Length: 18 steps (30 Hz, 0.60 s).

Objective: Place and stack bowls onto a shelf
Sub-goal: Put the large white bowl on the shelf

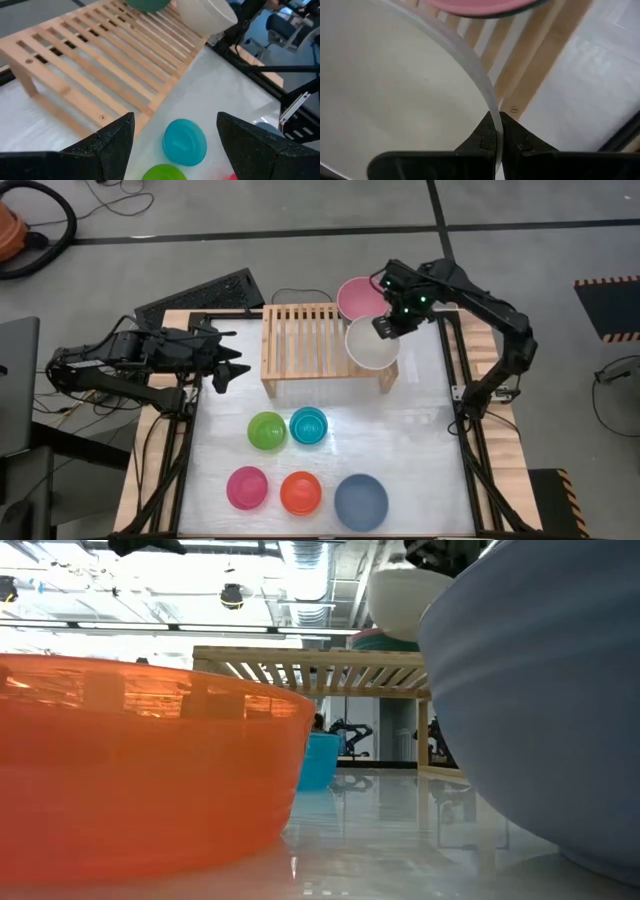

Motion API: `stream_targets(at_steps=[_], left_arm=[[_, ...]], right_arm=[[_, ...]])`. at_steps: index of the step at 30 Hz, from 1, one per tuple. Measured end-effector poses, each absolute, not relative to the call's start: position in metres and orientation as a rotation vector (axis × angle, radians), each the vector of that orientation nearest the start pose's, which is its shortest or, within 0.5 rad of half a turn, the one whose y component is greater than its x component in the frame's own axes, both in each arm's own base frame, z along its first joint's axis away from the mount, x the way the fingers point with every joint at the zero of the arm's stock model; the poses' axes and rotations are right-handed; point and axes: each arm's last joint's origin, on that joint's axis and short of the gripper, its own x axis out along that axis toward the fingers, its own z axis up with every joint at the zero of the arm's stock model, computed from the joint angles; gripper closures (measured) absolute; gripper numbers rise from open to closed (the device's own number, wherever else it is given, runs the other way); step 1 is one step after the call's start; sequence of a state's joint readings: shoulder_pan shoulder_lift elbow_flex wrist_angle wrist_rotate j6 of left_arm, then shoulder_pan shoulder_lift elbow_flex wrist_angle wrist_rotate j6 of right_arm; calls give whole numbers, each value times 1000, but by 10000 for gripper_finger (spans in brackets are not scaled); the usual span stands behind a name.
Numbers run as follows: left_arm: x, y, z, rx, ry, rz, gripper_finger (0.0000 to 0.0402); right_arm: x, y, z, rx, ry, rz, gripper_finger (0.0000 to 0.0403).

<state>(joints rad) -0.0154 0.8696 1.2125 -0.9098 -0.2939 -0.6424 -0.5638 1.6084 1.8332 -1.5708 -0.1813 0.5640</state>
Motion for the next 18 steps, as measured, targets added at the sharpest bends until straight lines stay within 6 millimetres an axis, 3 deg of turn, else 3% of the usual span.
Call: stream_targets(at_steps=[9,18], left_arm=[[141,6,393,-535,452,440,136],[141,6,393,-530,449,445,136]], right_arm=[[207,-142,366,1022,1221,-773,378],[210,-145,361,1023,1237,-773,374]])
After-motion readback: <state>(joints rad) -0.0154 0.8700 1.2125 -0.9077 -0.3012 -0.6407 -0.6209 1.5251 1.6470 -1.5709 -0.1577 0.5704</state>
